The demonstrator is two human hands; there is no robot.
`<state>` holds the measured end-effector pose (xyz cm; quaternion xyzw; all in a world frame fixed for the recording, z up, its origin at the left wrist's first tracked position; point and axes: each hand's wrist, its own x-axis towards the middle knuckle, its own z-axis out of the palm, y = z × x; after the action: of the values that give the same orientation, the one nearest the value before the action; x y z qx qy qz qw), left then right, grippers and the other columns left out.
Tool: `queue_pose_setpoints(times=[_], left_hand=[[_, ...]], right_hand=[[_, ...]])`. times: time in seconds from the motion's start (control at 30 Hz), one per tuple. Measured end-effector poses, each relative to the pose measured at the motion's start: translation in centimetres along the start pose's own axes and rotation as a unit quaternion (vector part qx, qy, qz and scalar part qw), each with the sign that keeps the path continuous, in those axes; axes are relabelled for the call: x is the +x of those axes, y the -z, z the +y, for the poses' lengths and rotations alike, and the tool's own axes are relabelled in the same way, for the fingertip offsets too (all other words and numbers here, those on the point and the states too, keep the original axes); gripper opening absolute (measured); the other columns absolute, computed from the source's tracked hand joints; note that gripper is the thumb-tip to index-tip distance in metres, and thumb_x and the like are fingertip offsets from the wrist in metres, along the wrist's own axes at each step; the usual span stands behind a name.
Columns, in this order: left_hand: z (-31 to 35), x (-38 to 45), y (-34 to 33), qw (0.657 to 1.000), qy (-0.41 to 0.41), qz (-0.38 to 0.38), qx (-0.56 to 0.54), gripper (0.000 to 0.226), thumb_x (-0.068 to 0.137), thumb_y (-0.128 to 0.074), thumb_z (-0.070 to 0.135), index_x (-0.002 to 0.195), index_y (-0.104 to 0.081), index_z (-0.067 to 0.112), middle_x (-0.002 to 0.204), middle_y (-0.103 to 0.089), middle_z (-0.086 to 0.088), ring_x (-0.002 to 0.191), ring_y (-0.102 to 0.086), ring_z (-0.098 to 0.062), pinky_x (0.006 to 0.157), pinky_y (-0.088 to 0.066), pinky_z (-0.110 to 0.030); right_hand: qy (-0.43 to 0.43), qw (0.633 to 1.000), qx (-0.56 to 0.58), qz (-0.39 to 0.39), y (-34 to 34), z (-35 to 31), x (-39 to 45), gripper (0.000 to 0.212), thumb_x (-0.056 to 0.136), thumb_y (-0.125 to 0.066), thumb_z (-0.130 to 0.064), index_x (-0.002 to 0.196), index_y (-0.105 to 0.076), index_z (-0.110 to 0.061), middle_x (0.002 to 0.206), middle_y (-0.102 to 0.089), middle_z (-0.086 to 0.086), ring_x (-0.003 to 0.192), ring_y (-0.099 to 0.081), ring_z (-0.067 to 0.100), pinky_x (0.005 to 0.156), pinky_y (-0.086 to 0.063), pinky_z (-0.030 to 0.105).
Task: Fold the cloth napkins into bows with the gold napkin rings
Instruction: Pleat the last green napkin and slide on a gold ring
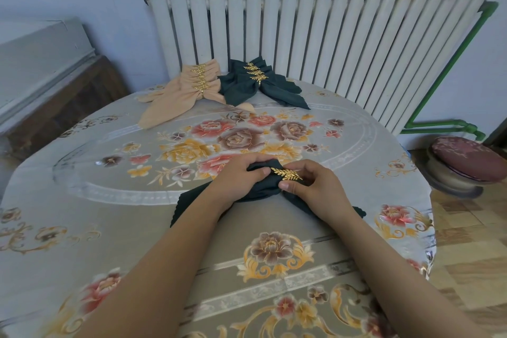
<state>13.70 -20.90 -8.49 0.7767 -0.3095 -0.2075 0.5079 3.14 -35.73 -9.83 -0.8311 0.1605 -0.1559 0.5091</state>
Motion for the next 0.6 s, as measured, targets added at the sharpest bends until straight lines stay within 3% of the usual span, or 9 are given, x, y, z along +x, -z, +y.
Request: queue_pose_setpoints(times=[0.1,0.2,0.33,0.47,0.6], left_hand=[[-0.27,-0.08,0.11,0.999,0.013,0.009,-0.031,0.025,0.093,-0.055,0.016,0.116,-0.062,0.025,0.114,-0.064,0.003,0.105,-0.06,-0.014,0.094,-0.046,-0.03],[0.18,-0.22,0.08,0.996,0.045,0.003,-0.079,0.018,0.095,-0.051,0.024,0.099,-0.069,0.029,0.107,-0.067,0.004,0.101,-0.062,-0.015,0.092,-0.046,-0.031],[0.15,-0.52,0.11,0.999,-0.026,-0.022,0.018,0.021,0.097,-0.049,0.029,0.099,-0.069,0.021,0.095,-0.068,0.005,0.089,-0.061,-0.009,0.081,-0.044,-0.025],[0.23,-0.68,0.77,0.997,-0.026,-0.053,0.044,0.021,0.097,-0.049,0.028,0.101,-0.069,0.025,0.094,-0.065,0.015,0.084,-0.058,0.003,0.075,-0.041,-0.012],[0.45,-0.7,0.6,0.994,-0.025,-0.086,0.064,0.016,0.094,-0.053,0.028,0.096,-0.067,0.022,0.104,-0.06,0.004,0.094,-0.053,-0.005,0.081,-0.037,-0.019]], right_hand=[[0.024,0.999,0.015,0.016,-0.36,0.06,-0.05,0.029,0.076,-0.077,-0.022,0.102,-0.065,-0.024,0.095,-0.07,-0.01,0.088,-0.063,-0.001,0.074,-0.047,0.011],[0.025,0.999,0.029,0.024,-0.6,0.44,0.0,0.031,0.076,-0.077,-0.02,0.105,-0.066,-0.018,0.096,-0.071,-0.006,0.088,-0.065,0.004,0.074,-0.047,0.012],[0.036,0.999,0.019,0.022,-0.67,0.72,-0.06,0.031,0.076,-0.077,-0.017,0.105,-0.068,-0.016,0.098,-0.071,-0.007,0.09,-0.065,0.004,0.077,-0.047,0.011],[0.053,0.998,0.02,0.006,-0.55,0.57,-0.11,0.029,0.075,-0.077,-0.017,0.103,-0.07,-0.019,0.099,-0.071,-0.01,0.092,-0.065,0.003,0.084,-0.049,0.017],[0.059,0.998,0.01,0.003,-0.45,0.54,-0.23,0.028,0.075,-0.077,-0.018,0.101,-0.071,-0.024,0.1,-0.069,-0.014,0.094,-0.062,0.0,0.084,-0.045,0.012]])
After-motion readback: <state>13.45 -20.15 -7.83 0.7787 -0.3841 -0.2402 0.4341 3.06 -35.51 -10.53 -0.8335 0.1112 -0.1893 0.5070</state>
